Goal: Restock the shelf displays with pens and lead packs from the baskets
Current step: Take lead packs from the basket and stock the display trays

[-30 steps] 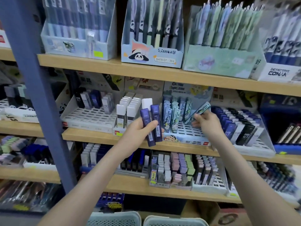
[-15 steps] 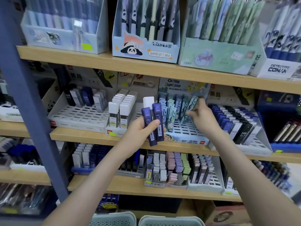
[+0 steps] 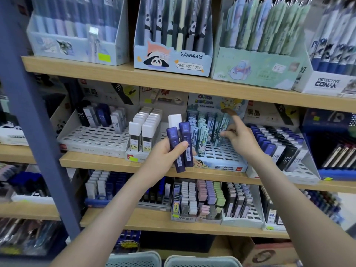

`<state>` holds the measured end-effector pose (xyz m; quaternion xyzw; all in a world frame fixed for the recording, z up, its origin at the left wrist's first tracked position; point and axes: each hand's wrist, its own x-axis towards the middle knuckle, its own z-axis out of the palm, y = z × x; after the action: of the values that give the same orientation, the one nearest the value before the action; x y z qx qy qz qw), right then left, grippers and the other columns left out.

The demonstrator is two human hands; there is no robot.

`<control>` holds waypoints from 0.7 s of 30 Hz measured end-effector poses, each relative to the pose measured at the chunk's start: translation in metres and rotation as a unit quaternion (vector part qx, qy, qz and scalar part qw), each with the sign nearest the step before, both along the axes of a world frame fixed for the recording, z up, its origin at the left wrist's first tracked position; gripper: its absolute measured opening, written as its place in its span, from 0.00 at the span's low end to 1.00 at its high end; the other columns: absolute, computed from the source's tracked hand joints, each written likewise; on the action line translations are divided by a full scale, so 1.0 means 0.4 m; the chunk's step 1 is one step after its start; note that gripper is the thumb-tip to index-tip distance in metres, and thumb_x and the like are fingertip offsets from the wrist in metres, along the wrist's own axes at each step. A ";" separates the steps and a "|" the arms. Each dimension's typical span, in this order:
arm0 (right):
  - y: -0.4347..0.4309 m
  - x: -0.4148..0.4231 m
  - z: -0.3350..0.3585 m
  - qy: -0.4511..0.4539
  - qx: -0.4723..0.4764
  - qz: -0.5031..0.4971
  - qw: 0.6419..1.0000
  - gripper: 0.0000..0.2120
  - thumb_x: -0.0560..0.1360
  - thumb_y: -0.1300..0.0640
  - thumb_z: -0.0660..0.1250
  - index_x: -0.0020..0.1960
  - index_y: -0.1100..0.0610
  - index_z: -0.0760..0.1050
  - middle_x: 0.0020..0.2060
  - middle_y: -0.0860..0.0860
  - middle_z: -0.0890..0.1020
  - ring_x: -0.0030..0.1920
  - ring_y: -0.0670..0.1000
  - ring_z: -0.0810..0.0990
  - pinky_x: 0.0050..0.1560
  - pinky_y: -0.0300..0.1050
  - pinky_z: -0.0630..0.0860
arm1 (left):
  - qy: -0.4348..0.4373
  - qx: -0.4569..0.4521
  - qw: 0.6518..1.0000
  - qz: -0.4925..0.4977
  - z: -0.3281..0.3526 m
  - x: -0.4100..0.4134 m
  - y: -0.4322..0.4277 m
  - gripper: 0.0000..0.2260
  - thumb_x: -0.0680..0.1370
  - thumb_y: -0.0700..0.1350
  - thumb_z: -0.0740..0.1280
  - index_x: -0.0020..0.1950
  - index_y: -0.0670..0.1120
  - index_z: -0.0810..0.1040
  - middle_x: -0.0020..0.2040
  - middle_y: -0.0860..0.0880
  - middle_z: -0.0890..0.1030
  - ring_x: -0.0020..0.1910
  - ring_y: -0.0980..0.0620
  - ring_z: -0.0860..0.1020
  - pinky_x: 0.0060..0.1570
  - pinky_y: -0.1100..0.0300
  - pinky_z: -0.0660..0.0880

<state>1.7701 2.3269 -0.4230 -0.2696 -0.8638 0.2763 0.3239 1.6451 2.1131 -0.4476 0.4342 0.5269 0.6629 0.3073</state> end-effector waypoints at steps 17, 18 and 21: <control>-0.009 -0.008 -0.031 -0.133 0.173 -0.053 0.974 0.29 0.80 0.55 0.63 0.77 0.50 0.54 0.64 0.55 0.68 0.66 0.55 0.60 0.62 0.52 0.64 | 0.009 -0.003 1.000 -0.003 -0.007 0.005 0.014 0.06 0.82 0.44 0.60 0.55 0.48 0.75 0.45 0.50 0.86 0.45 0.51 0.84 0.46 0.56 0.81; -0.007 -0.007 -0.029 -0.140 0.187 -0.062 0.970 0.28 0.80 0.54 0.62 0.76 0.50 0.55 0.64 0.55 0.68 0.66 0.56 0.59 0.62 0.53 0.65 | 0.008 -0.003 1.000 -0.005 -0.007 0.007 0.014 0.06 0.82 0.44 0.60 0.55 0.47 0.75 0.44 0.51 0.86 0.44 0.52 0.84 0.45 0.58 0.81; -0.004 -0.006 -0.027 -0.162 0.209 -0.072 0.962 0.26 0.80 0.54 0.60 0.76 0.50 0.56 0.64 0.54 0.68 0.65 0.56 0.60 0.59 0.55 0.68 | -0.006 0.001 1.000 -0.012 -0.008 0.014 0.015 0.06 0.82 0.42 0.60 0.54 0.45 0.75 0.44 0.49 0.85 0.44 0.53 0.84 0.43 0.60 0.80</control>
<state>1.7677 2.3255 -0.4339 -0.2988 -0.9213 0.0183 0.2482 1.6507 2.1189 -0.4507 0.4373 0.5188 0.6623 0.3178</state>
